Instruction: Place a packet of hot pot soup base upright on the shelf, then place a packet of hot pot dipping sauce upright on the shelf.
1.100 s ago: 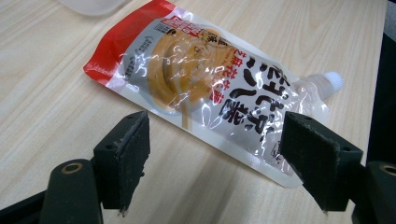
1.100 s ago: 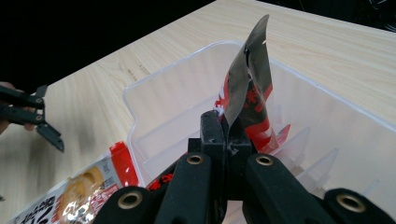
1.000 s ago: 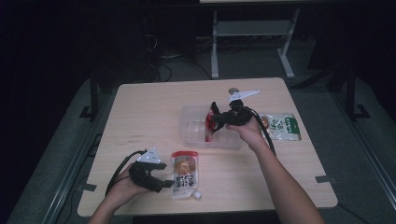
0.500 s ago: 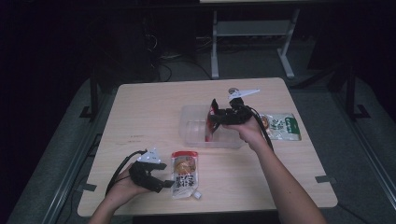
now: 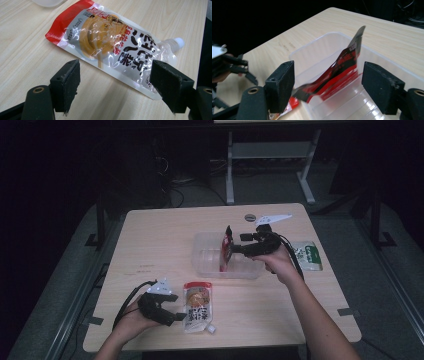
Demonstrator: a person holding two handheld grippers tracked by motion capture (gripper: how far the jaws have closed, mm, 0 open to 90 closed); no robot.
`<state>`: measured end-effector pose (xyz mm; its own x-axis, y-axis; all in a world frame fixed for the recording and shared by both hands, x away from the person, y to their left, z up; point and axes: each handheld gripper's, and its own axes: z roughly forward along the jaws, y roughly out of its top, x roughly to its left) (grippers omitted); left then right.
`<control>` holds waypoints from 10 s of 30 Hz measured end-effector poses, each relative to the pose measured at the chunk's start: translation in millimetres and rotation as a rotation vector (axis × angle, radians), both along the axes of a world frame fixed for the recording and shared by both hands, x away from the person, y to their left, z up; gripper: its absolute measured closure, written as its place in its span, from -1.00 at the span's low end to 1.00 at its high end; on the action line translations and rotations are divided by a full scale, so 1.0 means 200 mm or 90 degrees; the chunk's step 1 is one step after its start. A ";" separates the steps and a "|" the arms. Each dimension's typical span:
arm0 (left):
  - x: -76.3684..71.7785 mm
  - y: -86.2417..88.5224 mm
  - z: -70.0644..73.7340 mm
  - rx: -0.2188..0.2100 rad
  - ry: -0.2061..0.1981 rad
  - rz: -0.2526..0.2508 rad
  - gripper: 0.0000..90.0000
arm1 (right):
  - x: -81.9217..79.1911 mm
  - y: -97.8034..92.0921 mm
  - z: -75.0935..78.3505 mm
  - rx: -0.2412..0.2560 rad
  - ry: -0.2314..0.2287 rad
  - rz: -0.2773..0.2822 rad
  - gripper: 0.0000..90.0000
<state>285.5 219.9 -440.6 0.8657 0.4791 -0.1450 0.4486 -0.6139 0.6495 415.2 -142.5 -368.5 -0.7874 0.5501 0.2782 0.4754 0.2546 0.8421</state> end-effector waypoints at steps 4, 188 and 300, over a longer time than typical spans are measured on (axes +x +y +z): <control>0.00 0.00 0.00 -0.003 0.000 0.003 -0.47 | -0.04 -0.01 0.01 -0.008 -0.002 0.018 -0.45; 0.14 -0.39 0.00 0.059 0.010 -0.041 1.00 | -0.61 -0.26 -0.37 -0.123 0.100 0.018 -0.58; 0.14 -0.23 0.05 0.025 -0.015 -0.022 0.96 | -0.45 0.22 -0.31 0.016 0.135 0.232 1.00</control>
